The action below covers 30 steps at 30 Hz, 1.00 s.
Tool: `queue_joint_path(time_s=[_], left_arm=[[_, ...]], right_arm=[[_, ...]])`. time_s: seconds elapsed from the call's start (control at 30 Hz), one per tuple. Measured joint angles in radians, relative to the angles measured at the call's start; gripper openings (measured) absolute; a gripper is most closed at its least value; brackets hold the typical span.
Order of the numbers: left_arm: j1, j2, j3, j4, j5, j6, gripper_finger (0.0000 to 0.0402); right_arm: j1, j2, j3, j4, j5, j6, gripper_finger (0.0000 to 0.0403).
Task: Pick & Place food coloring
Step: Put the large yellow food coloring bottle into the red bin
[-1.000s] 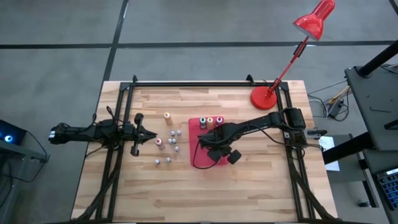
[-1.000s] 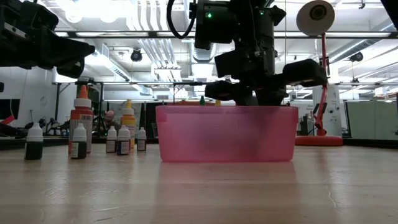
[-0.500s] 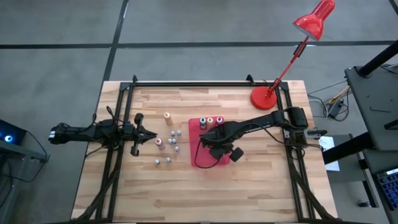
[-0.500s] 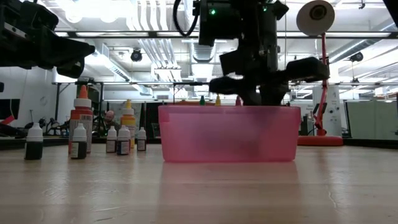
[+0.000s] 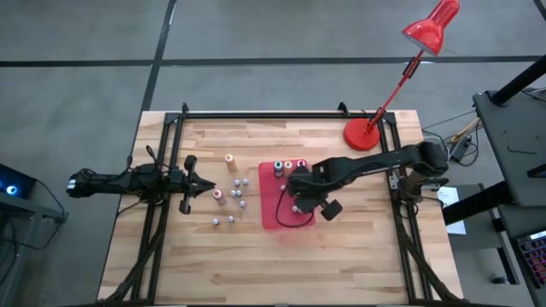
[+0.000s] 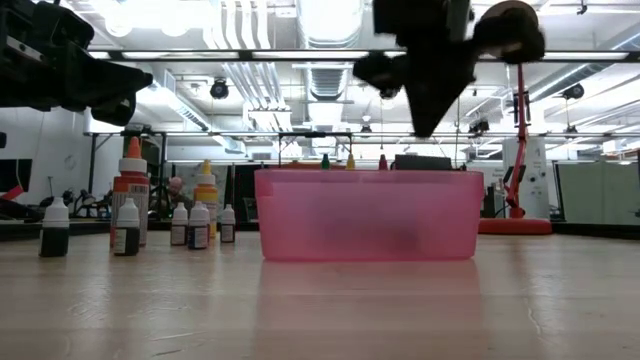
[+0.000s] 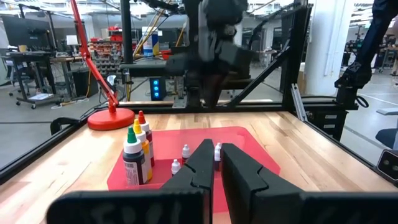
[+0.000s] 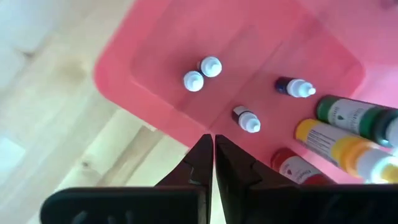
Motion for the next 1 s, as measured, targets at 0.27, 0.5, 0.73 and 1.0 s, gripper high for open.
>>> queue_joint_path(time_s=[0.27, 0.5, 0.73, 1.0], left_arm=[[0.0, 0.0, 0.0, 0.0, 0.0, 0.0, 0.0003], [0.0, 0.0, 0.0, 0.0, 0.0, 0.0, 0.0003], [0.0, 0.0, 0.0, 0.0, 0.0, 0.0, 0.0003], [0.0, 0.0, 0.0, -0.001, 0.0, 0.0, 0.0003]], right_arm=[[0.021, -0.087, -0.009, 0.006, -0.004, 0.132, 0.0009], [0.012, -0.105, -0.059, 0.043, -0.005, 0.385, 0.0009], [-0.022, -0.171, -0.21, 0.168, -0.011, 0.629, 0.0009], [-0.118, -0.288, -0.389, 0.28, -0.033, 0.692, 0.0009]])
